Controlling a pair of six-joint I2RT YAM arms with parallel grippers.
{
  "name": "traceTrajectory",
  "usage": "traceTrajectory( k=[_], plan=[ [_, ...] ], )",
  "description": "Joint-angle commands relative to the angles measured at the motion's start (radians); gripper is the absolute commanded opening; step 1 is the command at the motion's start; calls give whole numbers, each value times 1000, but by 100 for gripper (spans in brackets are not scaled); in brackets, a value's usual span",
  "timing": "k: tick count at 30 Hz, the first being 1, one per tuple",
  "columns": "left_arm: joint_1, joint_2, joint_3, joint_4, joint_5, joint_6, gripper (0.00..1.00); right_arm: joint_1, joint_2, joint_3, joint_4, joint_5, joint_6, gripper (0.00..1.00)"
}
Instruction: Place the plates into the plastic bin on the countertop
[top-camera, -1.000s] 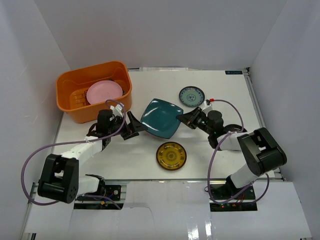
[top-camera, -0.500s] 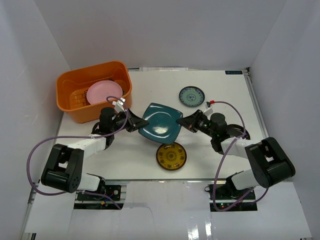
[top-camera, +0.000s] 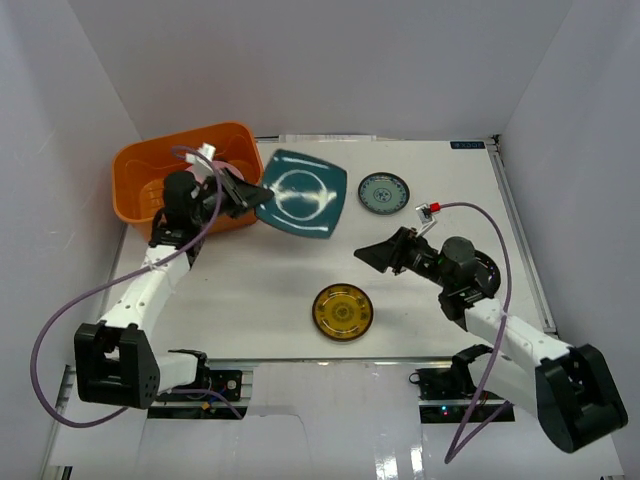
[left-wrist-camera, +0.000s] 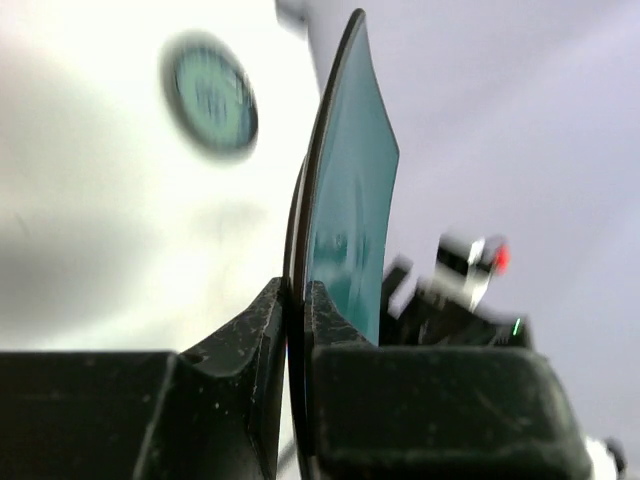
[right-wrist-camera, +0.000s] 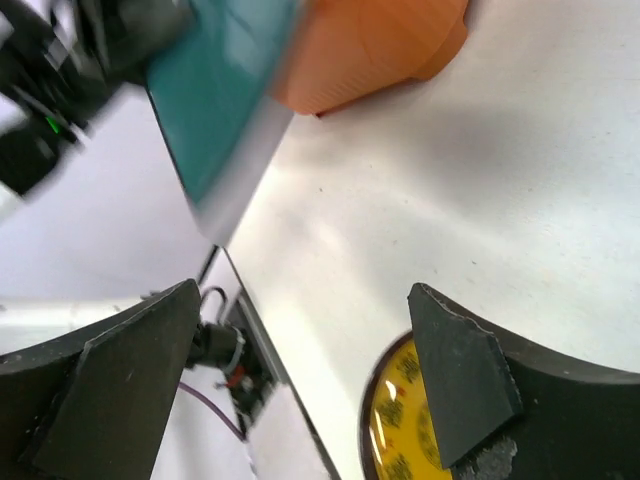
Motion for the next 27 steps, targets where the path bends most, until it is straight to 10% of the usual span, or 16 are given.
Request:
traceTrajectory(
  k=[1, 13, 27],
  plan=[
    [141, -70, 193, -14, -1, -15, 0, -6, -123, -48, -230, -17, -181, 90],
    [493, 84, 309, -157, -213, 5, 0, -6, -430, -119, -548, 80, -332, 90],
    [528, 373, 383, -134, -284, 120, 0, -6, -515, -190, -637, 134, -362, 94]
  ],
)
